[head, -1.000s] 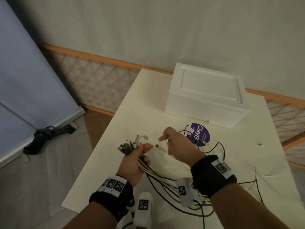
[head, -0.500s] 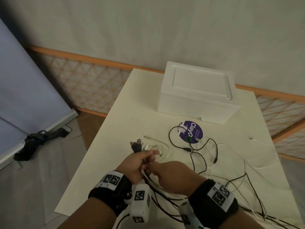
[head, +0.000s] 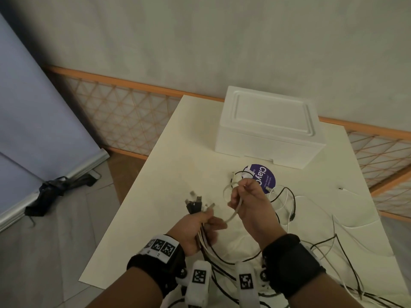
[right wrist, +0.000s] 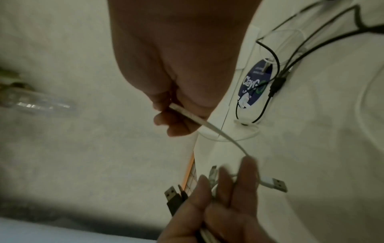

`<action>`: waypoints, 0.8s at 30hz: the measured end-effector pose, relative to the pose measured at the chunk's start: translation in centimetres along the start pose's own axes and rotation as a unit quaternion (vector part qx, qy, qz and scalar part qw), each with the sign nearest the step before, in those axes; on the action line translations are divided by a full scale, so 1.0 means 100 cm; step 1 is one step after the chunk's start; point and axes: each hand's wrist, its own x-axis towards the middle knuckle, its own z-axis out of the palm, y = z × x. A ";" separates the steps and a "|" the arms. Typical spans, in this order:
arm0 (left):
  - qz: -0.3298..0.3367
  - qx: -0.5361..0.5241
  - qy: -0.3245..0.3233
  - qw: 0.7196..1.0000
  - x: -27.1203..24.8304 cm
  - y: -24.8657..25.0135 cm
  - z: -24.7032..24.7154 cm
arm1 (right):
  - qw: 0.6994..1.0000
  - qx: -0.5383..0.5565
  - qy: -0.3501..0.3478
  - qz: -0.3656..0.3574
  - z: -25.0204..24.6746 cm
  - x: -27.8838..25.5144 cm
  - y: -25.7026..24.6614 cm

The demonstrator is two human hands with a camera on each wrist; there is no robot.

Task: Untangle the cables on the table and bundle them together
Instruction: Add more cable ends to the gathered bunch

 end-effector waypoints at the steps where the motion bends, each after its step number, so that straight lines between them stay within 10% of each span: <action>1: 0.000 -0.009 -0.016 1.000 -0.001 0.000 0.003 | 0.999 0.031 -0.019 0.009 0.000 0.002 0.001; 9: 0.069 -0.189 0.053 0.978 0.007 0.007 0.008 | 0.989 -0.122 -0.079 0.017 0.001 0.000 0.006; 15: 0.126 -0.275 0.110 0.947 0.009 0.017 0.001 | 0.743 -0.661 -0.055 -0.088 -0.009 -0.015 -0.020; 24: 0.134 -0.263 0.068 0.953 0.014 0.021 0.000 | 0.570 -0.773 -0.162 -0.226 -0.039 -0.027 -0.031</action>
